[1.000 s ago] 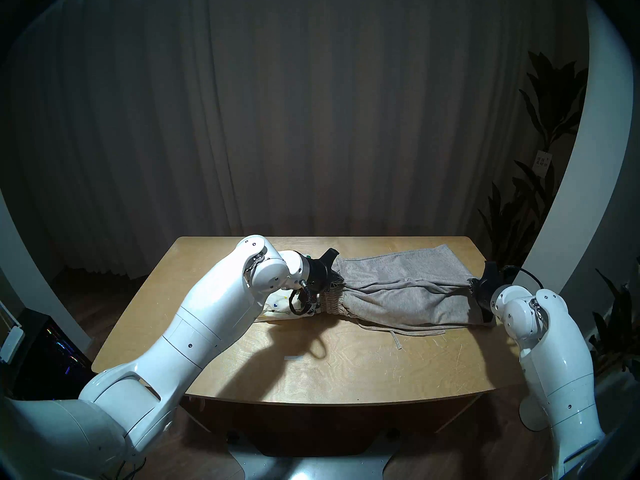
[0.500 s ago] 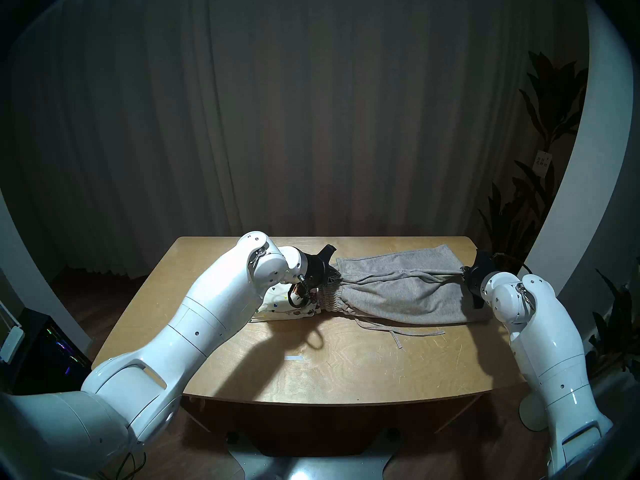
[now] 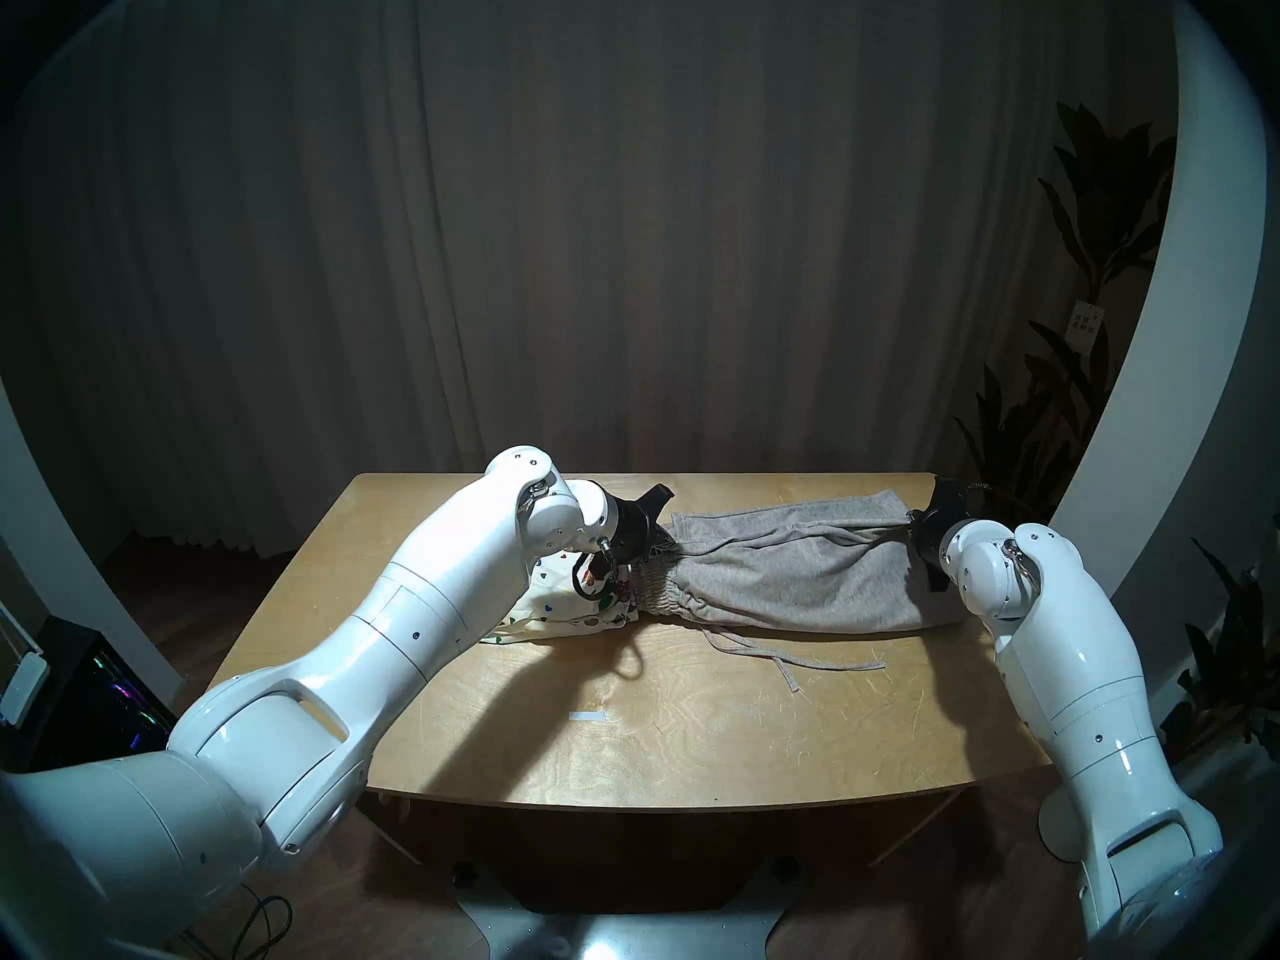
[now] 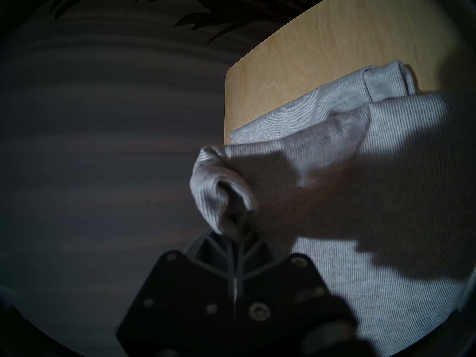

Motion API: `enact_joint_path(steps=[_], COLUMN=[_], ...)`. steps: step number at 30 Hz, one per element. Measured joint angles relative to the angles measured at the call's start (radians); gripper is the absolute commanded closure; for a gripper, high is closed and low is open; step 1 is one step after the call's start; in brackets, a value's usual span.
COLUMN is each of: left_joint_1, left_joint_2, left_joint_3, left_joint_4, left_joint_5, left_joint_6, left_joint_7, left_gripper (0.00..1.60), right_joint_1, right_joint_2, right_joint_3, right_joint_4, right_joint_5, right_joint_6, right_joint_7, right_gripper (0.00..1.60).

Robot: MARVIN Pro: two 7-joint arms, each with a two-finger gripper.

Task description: Fold pants twice and stack them

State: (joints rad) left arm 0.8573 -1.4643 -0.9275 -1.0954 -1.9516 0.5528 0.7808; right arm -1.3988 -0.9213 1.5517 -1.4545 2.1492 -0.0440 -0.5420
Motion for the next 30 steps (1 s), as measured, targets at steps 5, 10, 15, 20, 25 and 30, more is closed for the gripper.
enact_joint_path(steps=[5, 10, 15, 20, 25, 30], left_joint_1=[-0.038, -0.071, -0.099, -0.123, -0.147, -0.170], left_joint_2=[-0.019, -0.037, -0.054, -0.067, -0.081, -0.095], left_joint_3=[0.011, 0.013, 0.011, 0.011, 0.011, 0.012], left_joint_4=[0.069, 0.126, 0.178, 0.228, 0.278, 0.327], left_joint_5=[0.028, 0.048, 0.066, 0.082, 0.100, 0.117], left_joint_6=[0.015, 0.023, 0.025, 0.023, 0.020, 0.016], left_joint_7=[-0.026, -0.050, -0.075, -0.099, -0.123, -0.150], left_gripper=[1.60, 1.60, 1.60, 1.60, 1.60, 1.60], right_joint_1=[0.054, 0.100, 0.143, 0.186, 0.232, 0.277], right_joint_2=[-0.016, -0.031, -0.045, -0.063, -0.084, -0.104], right_joint_3=[-0.028, -0.047, -0.057, -0.073, -0.091, -0.109], right_joint_4=[0.054, 0.105, 0.148, 0.193, 0.240, 0.290], right_joint_5=[-0.015, -0.026, -0.039, -0.053, -0.068, -0.083], right_joint_6=[-0.005, -0.008, -0.010, -0.013, -0.016, -0.019], right_joint_7=[0.004, 0.009, 0.018, 0.028, 0.037, 0.048], right_gripper=[1.60, 1.60, 1.60, 1.60, 1.60, 1.60])
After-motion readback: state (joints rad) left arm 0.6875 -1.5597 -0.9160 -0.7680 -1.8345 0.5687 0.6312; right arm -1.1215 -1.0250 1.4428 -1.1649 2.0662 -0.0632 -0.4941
